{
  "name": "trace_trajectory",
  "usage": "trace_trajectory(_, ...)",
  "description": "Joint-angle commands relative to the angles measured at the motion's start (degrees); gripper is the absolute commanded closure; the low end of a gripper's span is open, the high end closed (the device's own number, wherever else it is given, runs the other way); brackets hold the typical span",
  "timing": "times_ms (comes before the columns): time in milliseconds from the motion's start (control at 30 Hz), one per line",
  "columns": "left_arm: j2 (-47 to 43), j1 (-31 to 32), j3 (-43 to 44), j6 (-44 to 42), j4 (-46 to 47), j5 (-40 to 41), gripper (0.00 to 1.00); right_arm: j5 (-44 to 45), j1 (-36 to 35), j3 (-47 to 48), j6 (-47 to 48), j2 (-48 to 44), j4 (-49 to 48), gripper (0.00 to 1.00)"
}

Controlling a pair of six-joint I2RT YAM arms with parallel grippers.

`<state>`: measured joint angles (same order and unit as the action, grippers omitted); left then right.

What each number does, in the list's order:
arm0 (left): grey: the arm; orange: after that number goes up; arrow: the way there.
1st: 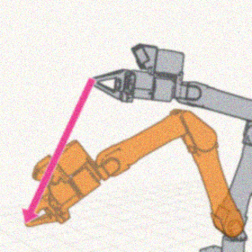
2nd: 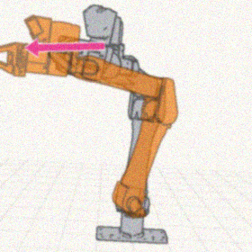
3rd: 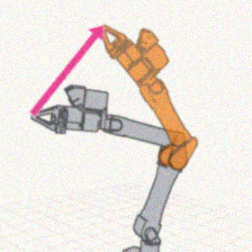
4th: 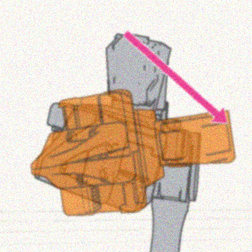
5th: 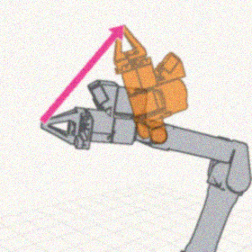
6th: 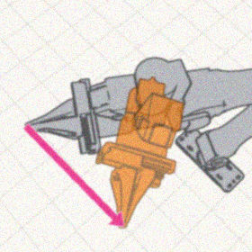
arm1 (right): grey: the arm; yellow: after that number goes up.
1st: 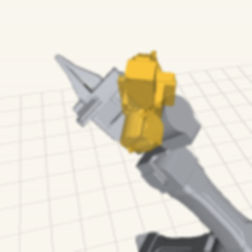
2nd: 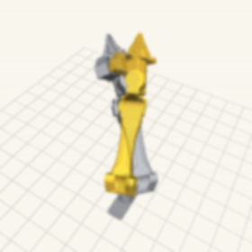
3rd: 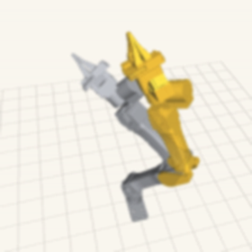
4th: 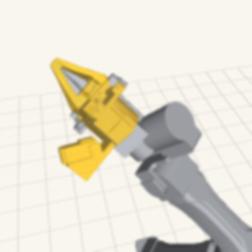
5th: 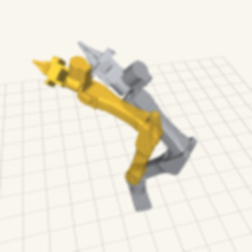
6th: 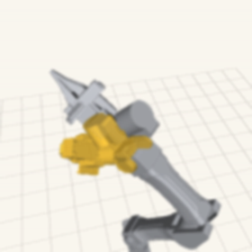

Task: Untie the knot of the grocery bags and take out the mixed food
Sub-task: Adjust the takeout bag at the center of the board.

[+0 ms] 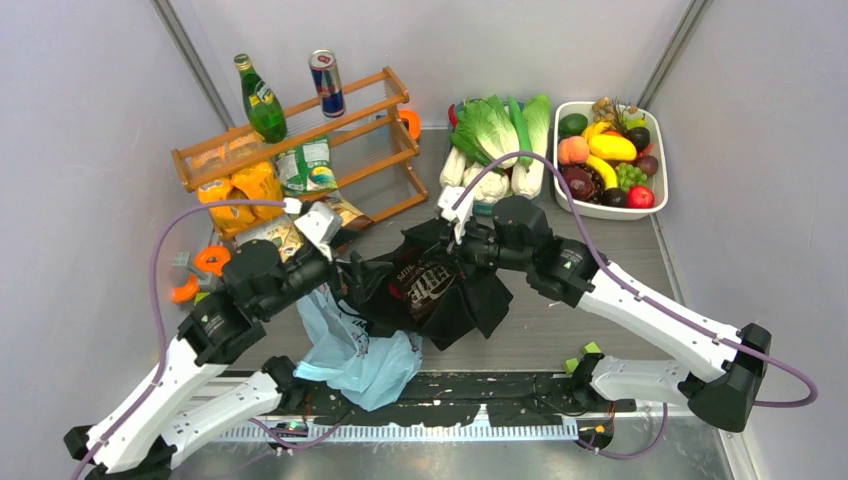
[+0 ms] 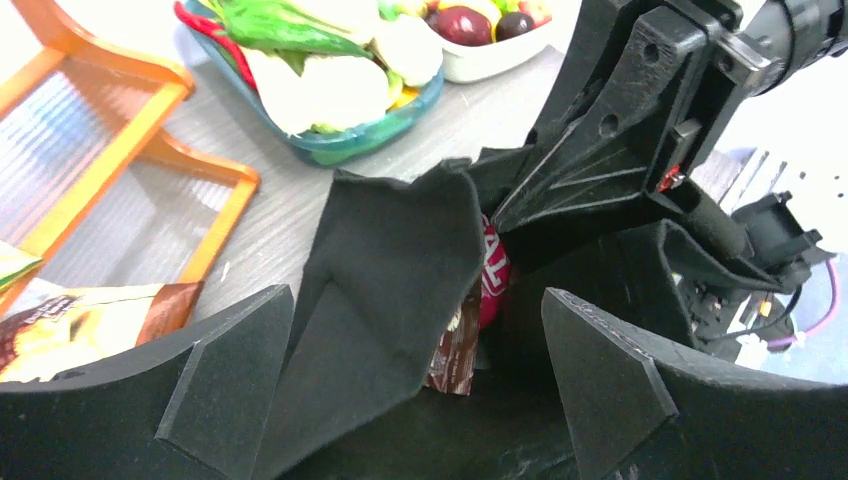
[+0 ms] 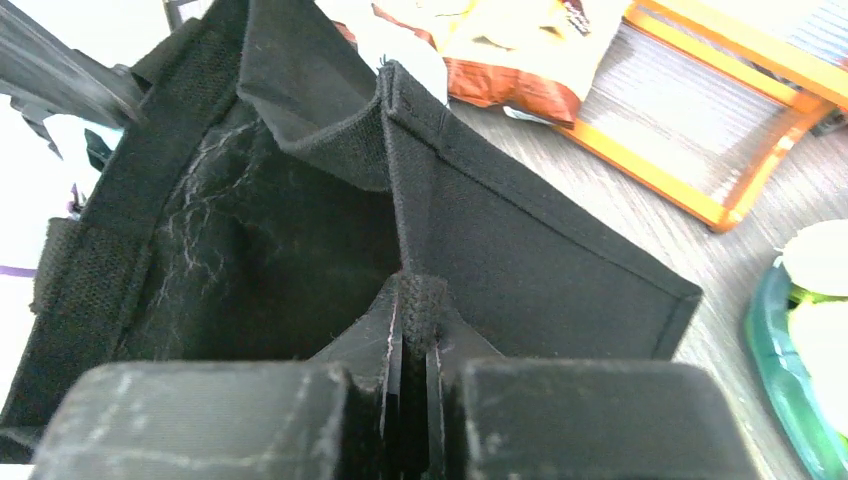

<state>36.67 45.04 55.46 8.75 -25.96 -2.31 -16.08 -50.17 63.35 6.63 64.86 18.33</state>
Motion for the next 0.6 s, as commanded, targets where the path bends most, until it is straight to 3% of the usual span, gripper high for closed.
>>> trace_trajectory(0,3.3,0.14,0.69,-2.23,-0.14,-4.77,0.0,4.0,-4.19,-2.67,-5.59,-0.29,-8.74,0.95)
trace_trajectory(333,10.57,0.19,-0.42,-3.5,5.25,-10.16,0.01,18.75,-4.8,1.51,0.03,-2.42,-3.11,0.95)
trace_trajectory(400,13.85,0.31,0.47,-4.16,5.76,-8.6,0.25,21.39,-4.3,2.79,2.49,-3.55,-1.01,0.95)
trace_trajectory(433,15.41,0.5,1.48,-4.34,6.45,-7.36,0.56,22.94,-3.39,3.46,3.34,-4.45,0.37,0.95)
trace_trajectory(467,17.12,0.69,2.61,-4.36,6.67,-6.51,0.78,23.6,-2.71,3.76,4.69,-4.99,1.09,0.95)
trace_trajectory(500,18.47,0.99,3.63,-4.16,7.42,-5.98,0.94,24.48,-0.73,4.38,5.31,-6.1,2.37,0.95)
trace_trajectory(533,19.69,1.32,4.56,-3.8,8.77,-5.77,1.0,24.67,0.46,4.75,6.28,-6.65,3.09,0.95)
trace_trajectory(567,20.66,1.77,5.37,-3.55,10.84,-5.72,1.0,24.62,3.18,5.79,6.73,-7.77,4.45,0.95)
